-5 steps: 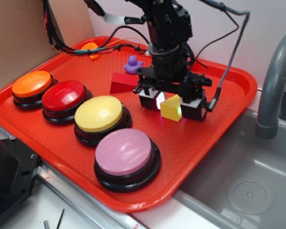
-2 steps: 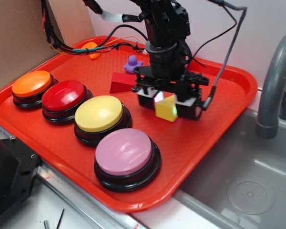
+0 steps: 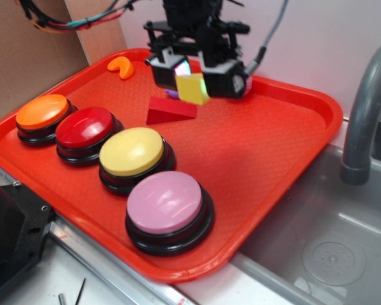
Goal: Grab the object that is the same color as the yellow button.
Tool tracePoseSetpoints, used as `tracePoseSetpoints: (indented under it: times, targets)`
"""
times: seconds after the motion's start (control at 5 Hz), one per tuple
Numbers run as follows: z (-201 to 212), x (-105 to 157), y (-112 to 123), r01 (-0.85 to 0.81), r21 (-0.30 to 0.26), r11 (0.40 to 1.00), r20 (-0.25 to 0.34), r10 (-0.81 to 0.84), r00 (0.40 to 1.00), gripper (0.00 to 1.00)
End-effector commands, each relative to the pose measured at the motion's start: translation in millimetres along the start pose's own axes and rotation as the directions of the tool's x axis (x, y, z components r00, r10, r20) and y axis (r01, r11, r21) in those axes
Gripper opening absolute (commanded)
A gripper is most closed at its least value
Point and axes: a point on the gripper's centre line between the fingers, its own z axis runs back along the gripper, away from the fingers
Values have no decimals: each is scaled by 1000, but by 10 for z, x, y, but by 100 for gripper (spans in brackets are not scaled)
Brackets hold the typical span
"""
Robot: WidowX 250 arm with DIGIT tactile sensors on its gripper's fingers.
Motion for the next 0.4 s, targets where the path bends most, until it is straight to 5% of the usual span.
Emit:
tracePoseSetpoints:
  times: [0.0, 0.2]
  targets:
    - [1111, -86, 169, -46, -151, 987, 151, 69, 986, 0]
    - [1252, -112, 243, -78, -146, 986, 180, 104, 978, 0]
